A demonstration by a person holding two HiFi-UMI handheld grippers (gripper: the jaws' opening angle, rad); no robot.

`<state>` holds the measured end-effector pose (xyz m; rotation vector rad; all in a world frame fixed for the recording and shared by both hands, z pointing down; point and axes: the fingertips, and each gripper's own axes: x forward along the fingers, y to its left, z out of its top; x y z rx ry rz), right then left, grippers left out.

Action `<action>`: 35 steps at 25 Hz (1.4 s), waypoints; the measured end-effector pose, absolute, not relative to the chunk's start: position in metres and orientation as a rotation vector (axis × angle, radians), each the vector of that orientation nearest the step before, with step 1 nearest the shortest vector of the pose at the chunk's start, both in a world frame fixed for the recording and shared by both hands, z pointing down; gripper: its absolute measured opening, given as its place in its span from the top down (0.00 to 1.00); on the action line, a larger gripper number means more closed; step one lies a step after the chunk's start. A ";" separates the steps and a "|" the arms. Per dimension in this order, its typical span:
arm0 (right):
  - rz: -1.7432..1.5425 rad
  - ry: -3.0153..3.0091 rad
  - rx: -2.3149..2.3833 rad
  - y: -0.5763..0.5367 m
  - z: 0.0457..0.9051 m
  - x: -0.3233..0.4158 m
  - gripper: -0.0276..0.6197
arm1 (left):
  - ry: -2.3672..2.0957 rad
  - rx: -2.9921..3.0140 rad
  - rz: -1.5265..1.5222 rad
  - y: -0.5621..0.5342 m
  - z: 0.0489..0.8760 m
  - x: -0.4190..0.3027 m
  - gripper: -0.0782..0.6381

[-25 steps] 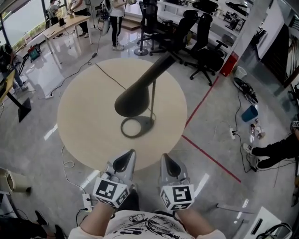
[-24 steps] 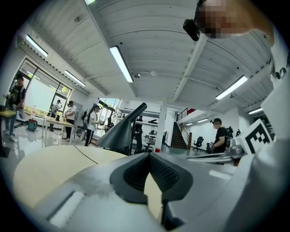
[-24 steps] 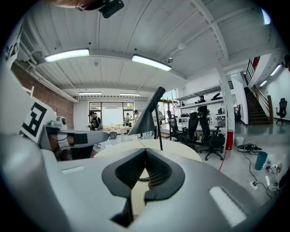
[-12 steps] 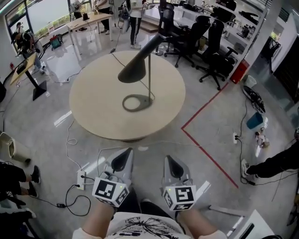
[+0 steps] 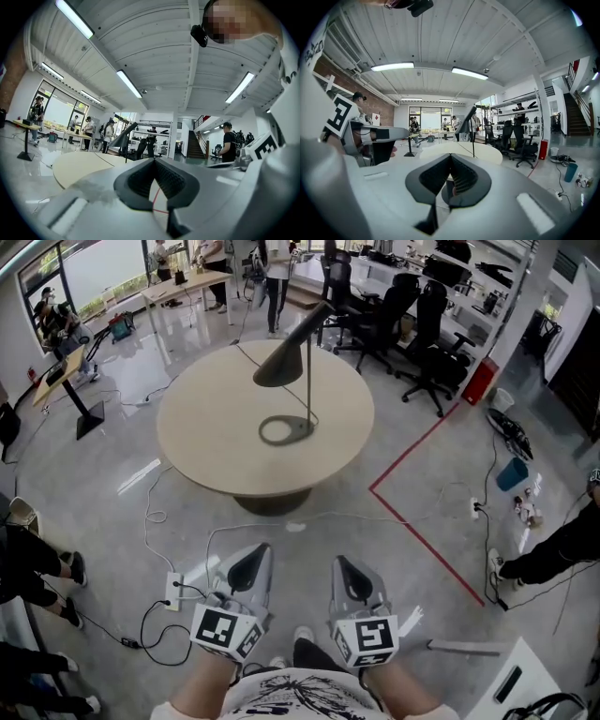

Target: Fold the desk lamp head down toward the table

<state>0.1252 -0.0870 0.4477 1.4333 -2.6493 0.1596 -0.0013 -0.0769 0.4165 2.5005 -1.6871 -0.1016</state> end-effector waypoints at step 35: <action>0.049 -2.666 1.480 0.024 0.418 0.090 0.95 | -1.695 2.563 -0.120 0.041 0.398 -0.036 0.89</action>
